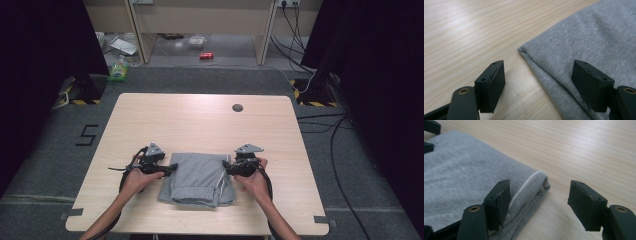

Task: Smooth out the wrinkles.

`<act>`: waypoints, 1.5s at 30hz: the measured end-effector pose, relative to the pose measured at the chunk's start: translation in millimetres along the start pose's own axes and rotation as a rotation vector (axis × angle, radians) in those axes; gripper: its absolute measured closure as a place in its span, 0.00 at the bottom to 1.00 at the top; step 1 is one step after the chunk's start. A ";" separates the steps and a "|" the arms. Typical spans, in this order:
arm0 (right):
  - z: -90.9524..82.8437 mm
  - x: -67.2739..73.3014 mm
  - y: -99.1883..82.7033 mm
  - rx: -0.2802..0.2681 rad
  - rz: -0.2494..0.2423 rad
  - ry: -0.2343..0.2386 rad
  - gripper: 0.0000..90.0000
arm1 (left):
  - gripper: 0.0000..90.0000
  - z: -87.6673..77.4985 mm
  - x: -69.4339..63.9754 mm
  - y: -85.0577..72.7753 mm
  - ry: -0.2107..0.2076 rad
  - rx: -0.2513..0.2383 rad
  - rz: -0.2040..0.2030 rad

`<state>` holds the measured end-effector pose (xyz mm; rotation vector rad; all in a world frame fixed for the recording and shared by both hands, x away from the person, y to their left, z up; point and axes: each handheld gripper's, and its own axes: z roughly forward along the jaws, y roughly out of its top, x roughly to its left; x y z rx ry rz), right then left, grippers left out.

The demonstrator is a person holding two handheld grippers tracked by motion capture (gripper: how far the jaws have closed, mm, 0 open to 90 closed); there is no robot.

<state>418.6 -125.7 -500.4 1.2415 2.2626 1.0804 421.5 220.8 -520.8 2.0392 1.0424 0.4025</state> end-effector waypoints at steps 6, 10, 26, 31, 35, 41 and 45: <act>2.0 0.2 -2.2 0.010 0.007 -0.002 0.40 | 0.30 0.0 -0.7 -0.9 -0.003 -0.002 -0.003; 5.0 0.7 -4.8 0.018 0.019 -0.004 0.41 | 0.30 0.4 -2.8 -0.8 0.009 -0.002 -0.005; 18.3 -26.3 8.0 0.026 0.035 -0.048 0.39 | 0.29 23.6 -2.6 18.6 0.029 -0.002 -0.008; 21.9 -35.4 10.8 0.021 0.062 -0.055 0.38 | 0.29 31.3 -0.5 25.3 0.035 -0.003 -0.013; 24.5 -39.4 12.9 0.016 0.065 -0.064 0.38 | 0.29 35.1 1.2 28.7 0.037 -0.002 -0.016; 29.7 -44.3 18.6 0.022 0.073 -0.076 0.38 | 0.29 39.8 3.6 32.9 0.042 -0.002 -0.020; 33.8 -48.0 22.6 0.024 0.081 -0.086 0.38 | 0.29 43.5 6.1 36.3 0.044 -0.002 -0.022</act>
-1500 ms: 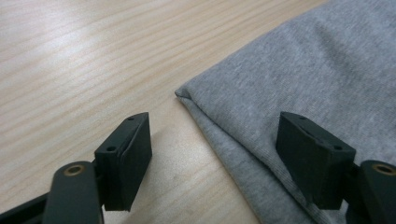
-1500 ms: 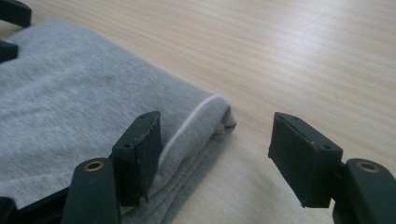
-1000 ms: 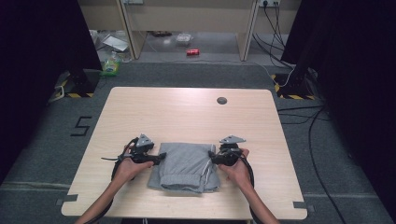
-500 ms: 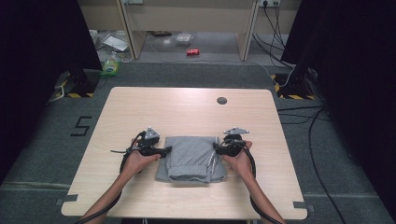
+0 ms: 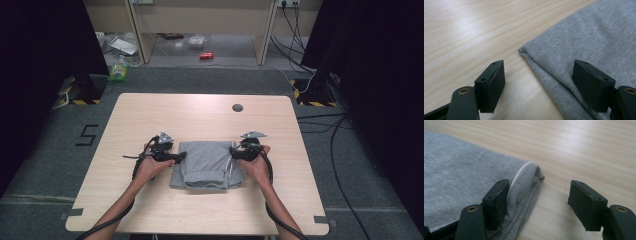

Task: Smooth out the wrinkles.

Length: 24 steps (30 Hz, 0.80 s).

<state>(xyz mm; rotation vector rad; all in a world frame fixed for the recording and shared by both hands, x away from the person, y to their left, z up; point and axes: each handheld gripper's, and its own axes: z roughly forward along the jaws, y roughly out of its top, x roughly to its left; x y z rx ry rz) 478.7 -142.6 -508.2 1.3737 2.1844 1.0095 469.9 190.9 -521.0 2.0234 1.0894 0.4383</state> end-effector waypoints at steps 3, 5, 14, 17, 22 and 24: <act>2.8 -2.1 2.4 -0.002 0.007 -0.004 0.38 | 0.29 2.9 1.6 2.6 0.004 0.000 -0.002; 4.4 -3.4 3.8 -0.005 0.013 -0.007 0.38 | 0.29 4.3 3.0 4.2 0.001 0.003 0.001; 6.7 -5.1 5.7 -0.003 0.017 -0.012 0.36 | 0.28 6.7 5.0 6.7 0.000 0.007 0.001; 8.1 -6.5 6.9 -0.007 0.015 -0.019 0.36 | 0.28 8.6 5.8 7.6 0.004 0.000 -0.003; 10.9 -7.8 9.1 -0.010 0.029 -0.029 0.36 | 0.28 11.2 7.2 10.0 0.006 0.001 -0.005; 10.9 -7.7 9.0 -0.012 0.027 -0.031 0.36 | 0.28 11.2 7.2 9.9 0.006 0.000 -0.004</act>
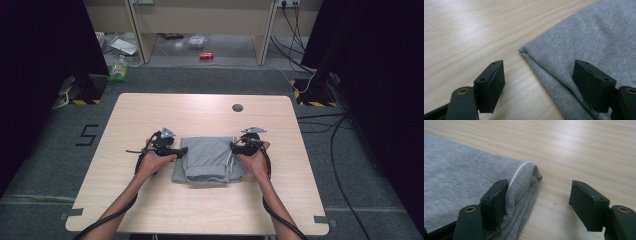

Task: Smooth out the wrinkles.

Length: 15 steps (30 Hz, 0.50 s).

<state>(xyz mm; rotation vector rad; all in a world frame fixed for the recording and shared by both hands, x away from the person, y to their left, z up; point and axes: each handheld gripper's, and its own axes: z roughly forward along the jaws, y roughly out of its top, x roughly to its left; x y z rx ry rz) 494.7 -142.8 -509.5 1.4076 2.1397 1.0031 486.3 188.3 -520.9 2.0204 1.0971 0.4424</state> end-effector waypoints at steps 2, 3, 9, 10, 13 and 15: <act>-0.3 0.5 -0.4 -0.003 -0.004 -0.004 0.36 | 0.28 0.0 0.1 -0.1 -0.001 -0.002 0.000; -0.4 0.8 -0.6 -0.004 -0.003 -0.005 0.36 | 0.28 0.1 0.2 -0.1 -0.002 -0.001 0.000; -0.4 1.0 -1.0 -0.006 0.004 -0.005 0.36 | 0.28 0.1 0.3 0.0 -0.003 -0.002 0.001; -0.4 1.2 -1.0 -0.006 0.004 -0.005 0.36 | 0.28 0.1 0.3 0.0 -0.003 -0.001 0.001; -0.9 1.8 -0.9 -0.004 0.007 -0.007 0.37 | 0.28 0.1 0.2 0.0 -0.002 -0.001 0.000; -1.2 2.3 -0.7 -0.002 0.009 -0.008 0.37 | 0.28 0.0 0.0 0.0 0.000 0.000 -0.001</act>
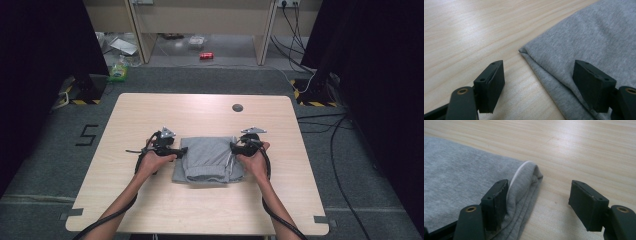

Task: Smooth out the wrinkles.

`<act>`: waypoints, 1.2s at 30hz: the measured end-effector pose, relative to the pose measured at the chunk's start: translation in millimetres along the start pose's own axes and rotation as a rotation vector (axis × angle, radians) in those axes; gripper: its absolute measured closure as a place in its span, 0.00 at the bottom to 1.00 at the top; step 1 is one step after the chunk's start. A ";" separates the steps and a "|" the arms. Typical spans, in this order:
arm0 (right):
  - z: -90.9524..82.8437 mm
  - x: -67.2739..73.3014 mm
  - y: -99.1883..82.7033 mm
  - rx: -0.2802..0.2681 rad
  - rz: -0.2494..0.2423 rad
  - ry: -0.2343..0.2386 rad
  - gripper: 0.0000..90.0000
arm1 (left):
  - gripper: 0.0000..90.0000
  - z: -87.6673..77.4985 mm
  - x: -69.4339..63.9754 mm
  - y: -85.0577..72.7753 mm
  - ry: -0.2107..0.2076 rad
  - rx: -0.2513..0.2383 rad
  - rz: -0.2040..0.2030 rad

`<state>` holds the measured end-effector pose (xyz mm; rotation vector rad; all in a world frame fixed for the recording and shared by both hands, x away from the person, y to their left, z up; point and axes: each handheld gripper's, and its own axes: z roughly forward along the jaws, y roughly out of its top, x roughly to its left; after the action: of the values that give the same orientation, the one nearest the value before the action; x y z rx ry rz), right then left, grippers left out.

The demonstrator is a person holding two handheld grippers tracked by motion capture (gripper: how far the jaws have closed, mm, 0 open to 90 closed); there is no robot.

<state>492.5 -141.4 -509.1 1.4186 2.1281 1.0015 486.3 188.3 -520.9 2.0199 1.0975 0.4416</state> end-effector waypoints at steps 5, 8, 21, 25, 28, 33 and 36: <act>-1.0 -0.9 0.4 0.003 0.020 0.015 0.37 | 0.28 -0.7 -0.2 0.8 -0.005 0.008 -0.010; -1.8 -1.6 0.2 0.003 0.033 0.026 0.37 | 0.29 -1.1 0.2 2.3 -0.012 0.019 -0.016; -15.6 -3.4 7.6 -0.046 0.066 0.063 0.38 | 0.29 -15.9 -4.5 4.2 -0.083 -0.002 -0.053; -22.2 -3.8 8.8 -0.059 0.069 0.068 0.38 | 0.29 -23.7 -6.9 3.8 -0.099 0.001 -0.054; -26.5 -4.5 8.6 -0.065 0.073 0.076 0.38 | 0.28 -30.4 -8.4 2.8 -0.118 -0.006 -0.060; -31.6 -3.9 7.2 -0.071 0.070 0.082 0.38 | 0.28 -38.8 -10.2 -1.3 -0.129 -0.009 -0.052; -34.7 -2.9 6.7 -0.072 0.066 0.088 0.38 | 0.28 -43.7 -11.0 -4.6 -0.135 -0.016 -0.056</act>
<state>475.0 -154.4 -481.1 1.4436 2.0956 1.1745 450.7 201.3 -495.9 1.9700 1.0608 0.2799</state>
